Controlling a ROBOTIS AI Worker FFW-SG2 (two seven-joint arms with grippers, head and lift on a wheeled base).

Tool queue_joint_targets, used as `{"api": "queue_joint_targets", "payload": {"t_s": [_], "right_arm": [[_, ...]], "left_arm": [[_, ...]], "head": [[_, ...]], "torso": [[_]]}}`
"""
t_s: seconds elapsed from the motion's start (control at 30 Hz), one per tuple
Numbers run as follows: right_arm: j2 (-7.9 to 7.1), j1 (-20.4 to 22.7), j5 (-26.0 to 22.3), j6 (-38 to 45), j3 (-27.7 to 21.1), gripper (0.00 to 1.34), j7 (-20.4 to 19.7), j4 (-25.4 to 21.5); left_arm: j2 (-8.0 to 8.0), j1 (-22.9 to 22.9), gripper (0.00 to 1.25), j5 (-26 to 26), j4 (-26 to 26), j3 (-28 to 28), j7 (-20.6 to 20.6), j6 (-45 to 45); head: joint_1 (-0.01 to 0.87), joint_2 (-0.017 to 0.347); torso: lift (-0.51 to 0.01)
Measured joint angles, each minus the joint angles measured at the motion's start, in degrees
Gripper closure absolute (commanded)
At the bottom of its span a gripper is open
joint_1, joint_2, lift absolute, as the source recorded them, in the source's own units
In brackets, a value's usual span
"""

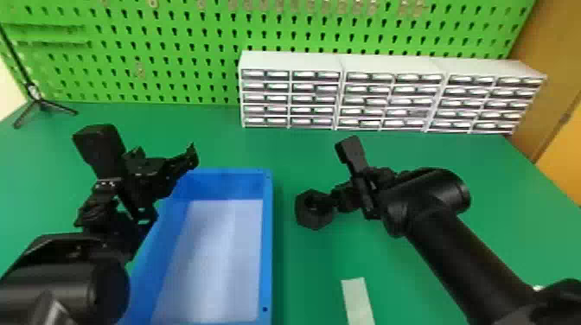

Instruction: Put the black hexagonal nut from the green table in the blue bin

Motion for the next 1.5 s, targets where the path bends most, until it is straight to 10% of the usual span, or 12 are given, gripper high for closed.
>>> {"api": "queue_joint_targets", "payload": {"t_s": [0.9, 1.5], "right_arm": [[-0.01, 0.42, 1.22, 0.2, 0.4, 0.47, 0.01, 0.99], [0.07, 0.42, 1.18, 0.63, 0.96, 0.94, 0.09, 0.99]], "left_arm": [[0.0, 0.08, 0.1, 0.03, 0.0, -0.04, -0.09, 0.01], [0.0, 0.18, 0.1, 0.18, 0.0, 0.05, -0.18, 0.01]], "head": [[0.692, 0.008], [0.692, 0.008]], "torso": [[-0.097], [-0.097]]}}
